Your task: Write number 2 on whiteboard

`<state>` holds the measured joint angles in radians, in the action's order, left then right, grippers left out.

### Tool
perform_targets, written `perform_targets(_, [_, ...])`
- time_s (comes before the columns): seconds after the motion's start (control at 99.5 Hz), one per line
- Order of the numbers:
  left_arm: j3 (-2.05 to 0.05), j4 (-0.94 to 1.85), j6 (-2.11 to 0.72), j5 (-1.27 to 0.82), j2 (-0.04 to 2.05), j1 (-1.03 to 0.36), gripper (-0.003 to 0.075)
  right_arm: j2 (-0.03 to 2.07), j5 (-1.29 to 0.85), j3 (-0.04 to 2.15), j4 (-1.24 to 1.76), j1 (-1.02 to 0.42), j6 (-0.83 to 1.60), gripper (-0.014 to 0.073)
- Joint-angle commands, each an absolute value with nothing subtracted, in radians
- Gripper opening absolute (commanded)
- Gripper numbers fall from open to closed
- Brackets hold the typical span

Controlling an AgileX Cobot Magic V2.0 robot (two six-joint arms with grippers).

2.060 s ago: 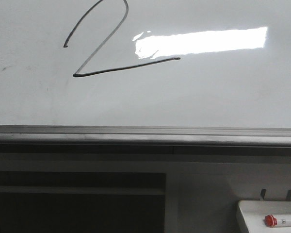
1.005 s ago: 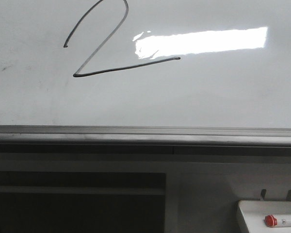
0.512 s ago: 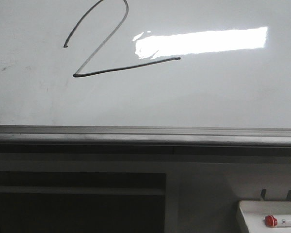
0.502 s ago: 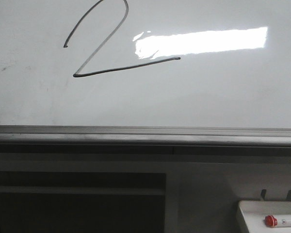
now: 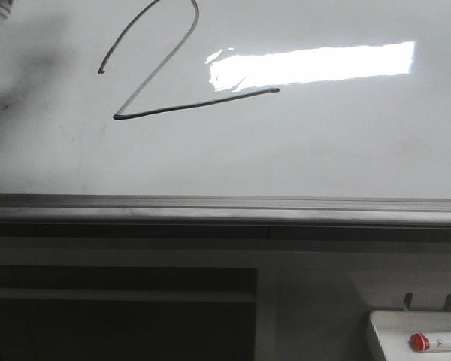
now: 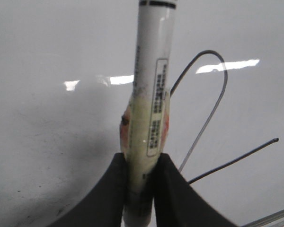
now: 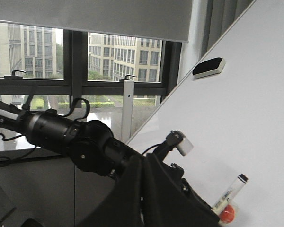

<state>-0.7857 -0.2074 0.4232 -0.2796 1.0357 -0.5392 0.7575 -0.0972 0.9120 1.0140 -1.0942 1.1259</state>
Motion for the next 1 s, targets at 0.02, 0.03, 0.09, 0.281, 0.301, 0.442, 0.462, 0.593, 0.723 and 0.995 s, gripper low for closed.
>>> perform_targets(0.02, [-0.809,-0.201,0.432,-0.187,1.08,-0.524,-0.002,0.726,-0.055,0.912,1.06,-1.089,1.132,-0.0068])
perform_targets(0.03, [-0.809,-0.201,0.432,-0.189,1.087,-0.522,-0.002,0.724,-0.055,0.911,1.062,-1.089,1.132,-0.0068])
perform_targets(0.09, [-0.809,-0.198,0.434,-0.189,1.112,-0.508,-0.002,0.713,-0.055,0.899,1.067,-1.089,1.132,-0.0068])
perform_targets(0.281, [-0.809,-0.198,0.446,-0.159,1.166,-0.455,-0.002,0.695,-0.067,0.89,1.078,-1.089,1.132,-0.0068])
perform_targets(0.301, [-0.809,-0.198,0.446,-0.158,1.169,-0.45,-0.002,0.695,-0.067,0.89,1.078,-1.089,1.132,-0.0068])
perform_targets(0.442, [-0.809,-0.198,0.446,-0.146,1.201,-0.414,-0.002,0.695,-0.074,0.89,1.079,-1.089,1.132,-0.0068])
perform_targets(0.462, [-0.809,-0.198,0.446,-0.146,1.204,-0.408,-0.002,0.695,-0.074,0.89,1.079,-1.089,1.132,-0.0068])
perform_targets(0.593, [-0.809,-0.198,0.446,-0.146,1.234,-0.384,-0.002,0.695,-0.076,0.89,1.079,-1.089,1.132,-0.0068])
perform_targets(0.723, [-0.809,-0.198,0.446,-0.144,1.261,-0.38,-0.002,0.695,-0.076,0.89,1.079,-1.089,1.132,-0.0068])
perform_targets(0.995, [-0.809,-0.198,0.446,-0.124,1.274,-0.38,-0.002,0.695,-0.064,0.857,1.079,-1.089,1.132,-0.0068])
